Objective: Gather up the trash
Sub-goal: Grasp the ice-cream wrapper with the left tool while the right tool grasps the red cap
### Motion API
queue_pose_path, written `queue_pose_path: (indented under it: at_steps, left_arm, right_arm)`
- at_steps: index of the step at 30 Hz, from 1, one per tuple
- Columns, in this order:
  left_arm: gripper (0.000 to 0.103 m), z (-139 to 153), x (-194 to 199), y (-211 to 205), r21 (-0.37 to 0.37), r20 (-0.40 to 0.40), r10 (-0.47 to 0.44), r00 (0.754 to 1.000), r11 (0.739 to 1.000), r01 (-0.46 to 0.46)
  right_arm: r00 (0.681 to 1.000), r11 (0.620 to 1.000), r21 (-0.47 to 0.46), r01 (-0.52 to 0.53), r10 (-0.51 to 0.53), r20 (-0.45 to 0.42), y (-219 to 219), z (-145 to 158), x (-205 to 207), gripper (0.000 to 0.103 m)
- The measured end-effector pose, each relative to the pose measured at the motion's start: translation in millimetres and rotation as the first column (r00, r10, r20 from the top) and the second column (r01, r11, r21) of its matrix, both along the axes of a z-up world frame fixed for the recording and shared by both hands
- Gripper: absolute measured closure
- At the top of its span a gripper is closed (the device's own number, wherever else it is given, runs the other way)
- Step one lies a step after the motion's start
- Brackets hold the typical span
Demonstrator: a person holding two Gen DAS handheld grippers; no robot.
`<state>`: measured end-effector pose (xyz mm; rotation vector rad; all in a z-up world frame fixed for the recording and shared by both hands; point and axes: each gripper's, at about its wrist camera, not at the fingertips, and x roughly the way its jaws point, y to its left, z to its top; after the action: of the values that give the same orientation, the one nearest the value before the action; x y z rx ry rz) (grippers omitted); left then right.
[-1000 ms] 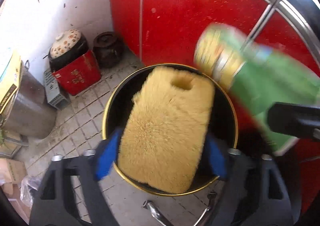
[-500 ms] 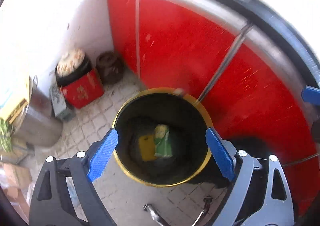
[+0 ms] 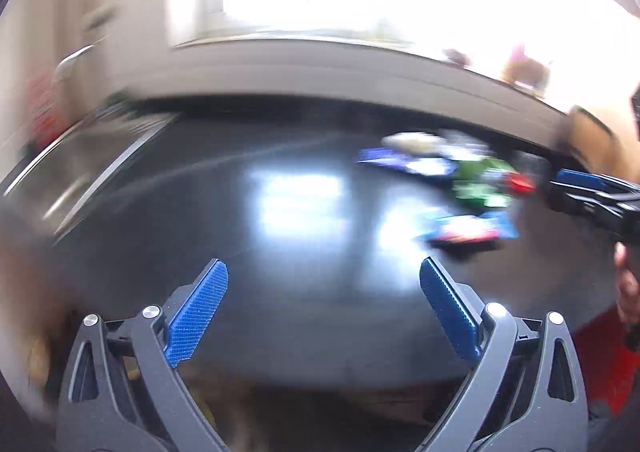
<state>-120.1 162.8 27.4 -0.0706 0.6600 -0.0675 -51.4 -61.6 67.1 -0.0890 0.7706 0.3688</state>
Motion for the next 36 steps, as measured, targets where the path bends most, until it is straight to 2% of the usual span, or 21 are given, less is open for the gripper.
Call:
queue_pose_path:
  at_steps: [3,6,10,12,17,19,21,24,26,29,32,36]
  left_arm:
    - [0.009,2.9,31.4,-62.6,0.001,-0.008,-0.175,0.984,0.984,0.175]
    - [0.009,-1.5,47.2,-107.4,0.045,-0.024,-0.26,0.965,0.964,0.26]
    - [0.009,-11.0,63.9,-135.1,0.078,-0.062,-0.326,0.943,0.941,0.331]
    - [0.009,-14.7,69.4,-136.3,0.083,-0.077,-0.334,0.939,0.937,0.34]
    - [0.009,-31.1,94.8,-135.4,0.096,-0.124,-0.346,0.93,0.929,0.359]
    - [0.009,-39.2,106.8,-138.4,0.114,-0.147,-0.373,0.916,0.913,0.391]
    - [0.009,-51.2,122.3,-144.0,0.146,-0.202,-0.416,0.887,0.883,0.447]
    - [0.009,-59.7,137.5,-148.4,0.152,-0.229,-0.437,0.87,0.866,0.476]
    - [0.009,-63.7,144.8,-153.0,0.159,-0.237,-0.468,0.851,0.846,0.51]
    - [0.009,-75.0,155.2,-161.4,0.232,-0.244,-0.474,0.846,0.819,0.526]
    - [0.009,-83.3,163.5,-163.9,0.228,-0.255,-0.473,0.843,0.818,0.528]
    - [0.013,-84.7,166.6,-167.0,0.209,-0.245,-0.488,0.838,0.817,0.537]
  right_arm:
    - [0.988,0.988,0.008,0.157,-0.157,-0.01,-71.7,-0.6,3.6,0.009]
    - [0.97,0.97,0.011,0.243,-0.243,-0.024,-123.0,-5.7,-0.6,0.009]
    - [0.961,0.962,0.004,0.273,-0.272,-0.041,-152.3,-16.9,-3.0,0.009]
    - [0.961,0.962,-0.008,0.273,-0.273,-0.048,-155.4,-19.4,-4.2,0.009]
    - [0.96,0.963,-0.011,0.269,-0.269,-0.084,-152.0,-34.1,22.3,0.009]
    - [0.959,0.964,-0.026,0.264,-0.266,-0.097,-149.7,-42.4,40.2,0.009]
    - [0.956,0.963,-0.063,0.263,-0.269,-0.118,-151.9,-55.3,65.5,0.009]
    - [0.954,0.96,-0.115,0.254,-0.268,-0.135,-150.9,-73.9,104.9,0.009]
    - [0.947,0.955,-0.136,0.262,-0.282,-0.152,-153.9,-86.1,130.0,0.009]
    - [0.923,0.947,-0.134,0.293,-0.317,-0.217,-163.5,-107.8,172.1,0.01]
    - [0.919,0.939,-0.16,0.305,-0.334,-0.208,-165.2,-115.6,195.0,0.012]
    - [0.922,0.936,-0.163,0.313,-0.341,-0.186,-166.9,-117.7,213.8,0.02]
